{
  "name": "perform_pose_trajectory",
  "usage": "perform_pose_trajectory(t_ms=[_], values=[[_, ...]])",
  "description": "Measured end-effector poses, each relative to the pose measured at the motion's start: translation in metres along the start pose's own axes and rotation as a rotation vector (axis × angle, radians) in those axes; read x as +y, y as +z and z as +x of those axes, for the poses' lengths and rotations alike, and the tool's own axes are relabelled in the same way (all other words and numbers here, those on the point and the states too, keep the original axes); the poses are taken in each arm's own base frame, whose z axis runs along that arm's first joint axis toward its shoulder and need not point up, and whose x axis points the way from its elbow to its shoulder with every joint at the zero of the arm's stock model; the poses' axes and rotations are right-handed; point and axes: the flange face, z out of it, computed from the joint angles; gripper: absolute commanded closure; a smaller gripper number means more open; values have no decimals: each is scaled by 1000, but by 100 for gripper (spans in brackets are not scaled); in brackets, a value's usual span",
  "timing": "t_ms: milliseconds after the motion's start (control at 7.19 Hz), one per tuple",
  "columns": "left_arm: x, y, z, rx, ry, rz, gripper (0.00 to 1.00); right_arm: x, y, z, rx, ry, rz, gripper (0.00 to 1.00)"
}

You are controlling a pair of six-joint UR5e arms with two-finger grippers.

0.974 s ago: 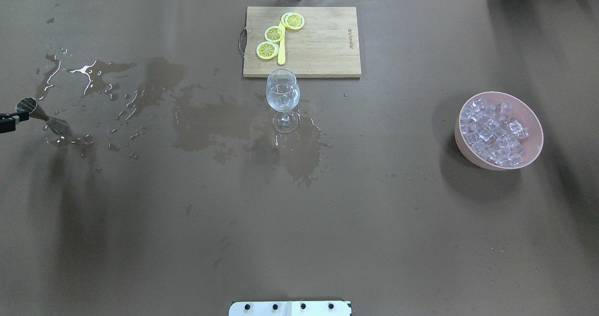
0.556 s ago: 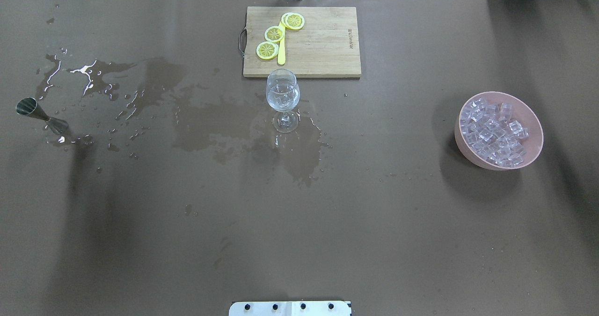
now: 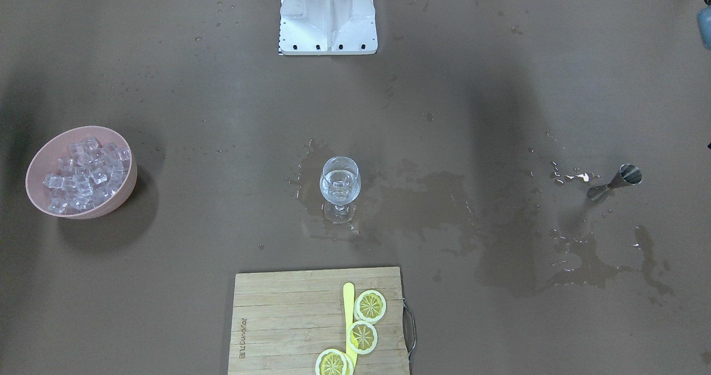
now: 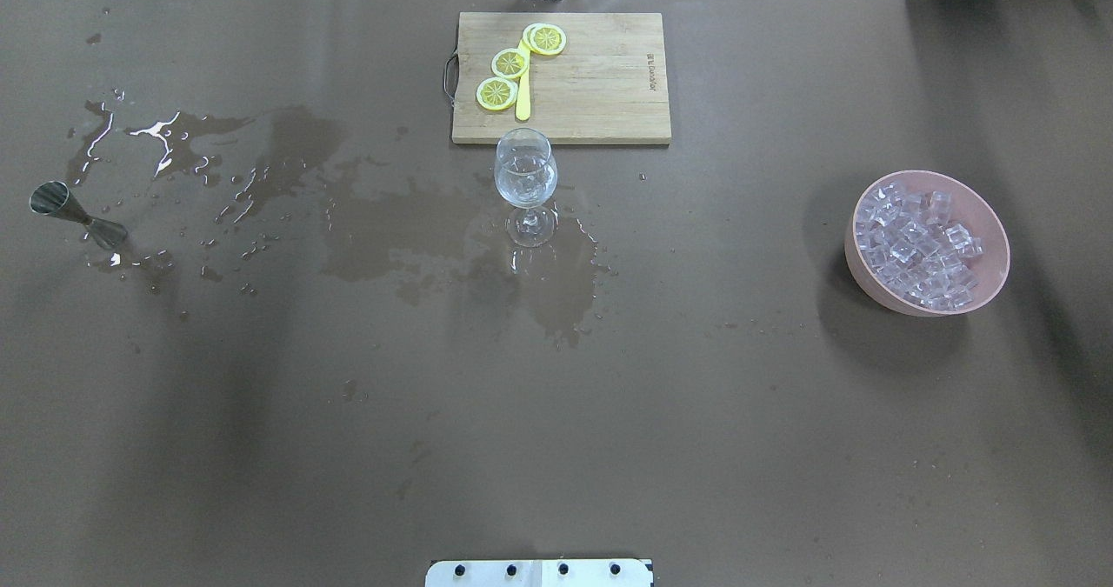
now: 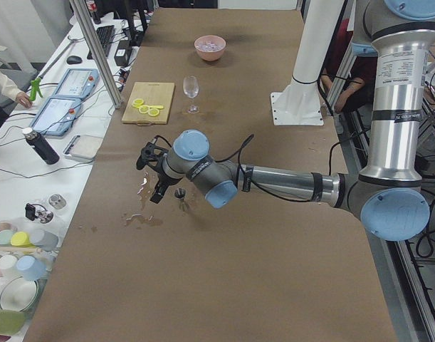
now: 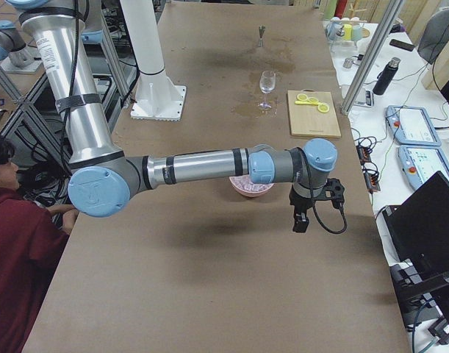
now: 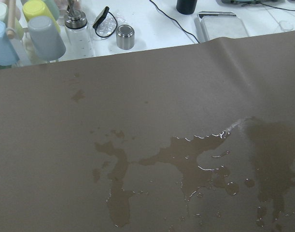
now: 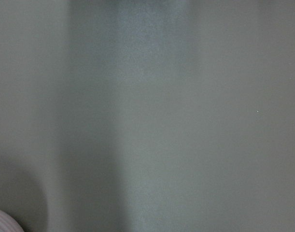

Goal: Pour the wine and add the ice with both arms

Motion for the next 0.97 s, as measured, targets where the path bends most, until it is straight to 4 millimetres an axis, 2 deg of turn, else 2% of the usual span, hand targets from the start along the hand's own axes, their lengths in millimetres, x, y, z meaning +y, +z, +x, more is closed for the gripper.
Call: perform_pose_trajectory(t_ms=[278, 695, 974], values=[[-15, -22, -19, -23, -10, -73, 2, -3, -8, -1, 4, -1, 15, 0], [-36, -34, -25, -63, 19, -178, 2, -4, -10, -2, 5, -3, 18, 0], [-41, -43, -25, -112, 32, -190, 2, -4, -4, -2, 5, 5, 1, 0]])
